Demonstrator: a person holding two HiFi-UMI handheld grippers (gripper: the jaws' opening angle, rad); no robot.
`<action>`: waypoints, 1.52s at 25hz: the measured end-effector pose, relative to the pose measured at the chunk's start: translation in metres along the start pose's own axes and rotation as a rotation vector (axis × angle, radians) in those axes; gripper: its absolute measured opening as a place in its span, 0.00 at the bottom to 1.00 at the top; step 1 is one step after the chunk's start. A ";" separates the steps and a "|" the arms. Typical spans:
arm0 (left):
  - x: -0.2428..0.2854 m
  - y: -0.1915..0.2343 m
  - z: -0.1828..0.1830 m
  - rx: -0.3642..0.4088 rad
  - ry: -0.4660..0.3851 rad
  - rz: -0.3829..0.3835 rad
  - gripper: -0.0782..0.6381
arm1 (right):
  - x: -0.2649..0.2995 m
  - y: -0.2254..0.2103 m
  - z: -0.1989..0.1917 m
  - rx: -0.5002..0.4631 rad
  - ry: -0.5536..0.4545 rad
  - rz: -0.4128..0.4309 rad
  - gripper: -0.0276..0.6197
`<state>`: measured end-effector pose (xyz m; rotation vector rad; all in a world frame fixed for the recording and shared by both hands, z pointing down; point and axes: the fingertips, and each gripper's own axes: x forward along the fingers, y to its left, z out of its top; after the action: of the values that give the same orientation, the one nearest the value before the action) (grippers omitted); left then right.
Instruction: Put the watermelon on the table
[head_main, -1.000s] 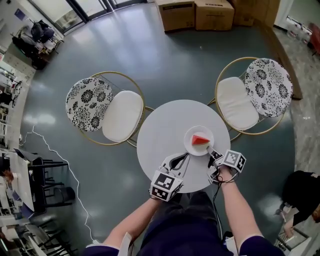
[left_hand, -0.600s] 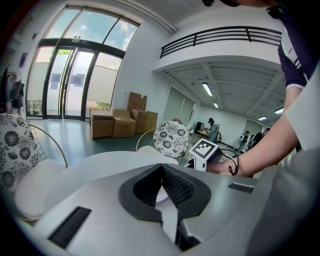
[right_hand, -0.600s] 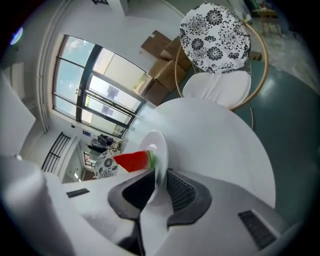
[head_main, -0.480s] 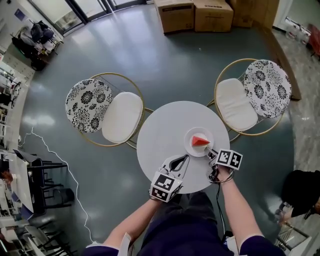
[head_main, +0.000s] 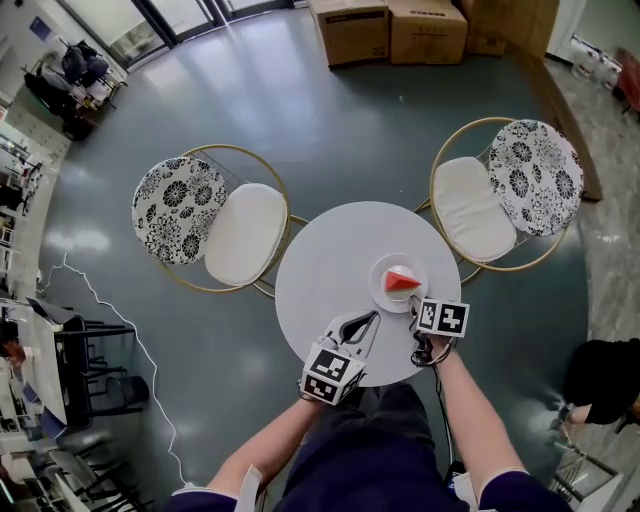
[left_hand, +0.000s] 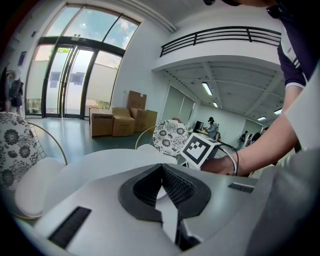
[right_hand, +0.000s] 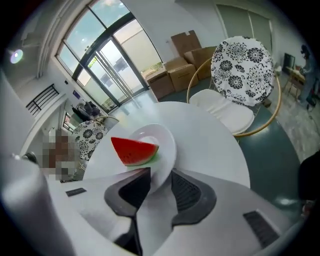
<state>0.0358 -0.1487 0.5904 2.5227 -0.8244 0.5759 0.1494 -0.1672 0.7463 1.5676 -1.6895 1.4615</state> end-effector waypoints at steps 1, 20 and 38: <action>0.000 0.000 0.000 -0.001 0.000 0.001 0.12 | 0.001 0.000 0.000 -0.018 0.003 -0.013 0.21; -0.005 -0.002 0.016 0.019 -0.041 -0.030 0.12 | -0.050 0.030 0.032 -0.288 -0.133 0.037 0.26; -0.031 -0.030 0.088 0.109 -0.136 -0.141 0.12 | -0.187 0.135 0.094 -0.624 -0.491 0.228 0.05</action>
<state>0.0543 -0.1569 0.4947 2.7177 -0.6701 0.4172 0.1138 -0.1861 0.5006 1.4626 -2.3634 0.5303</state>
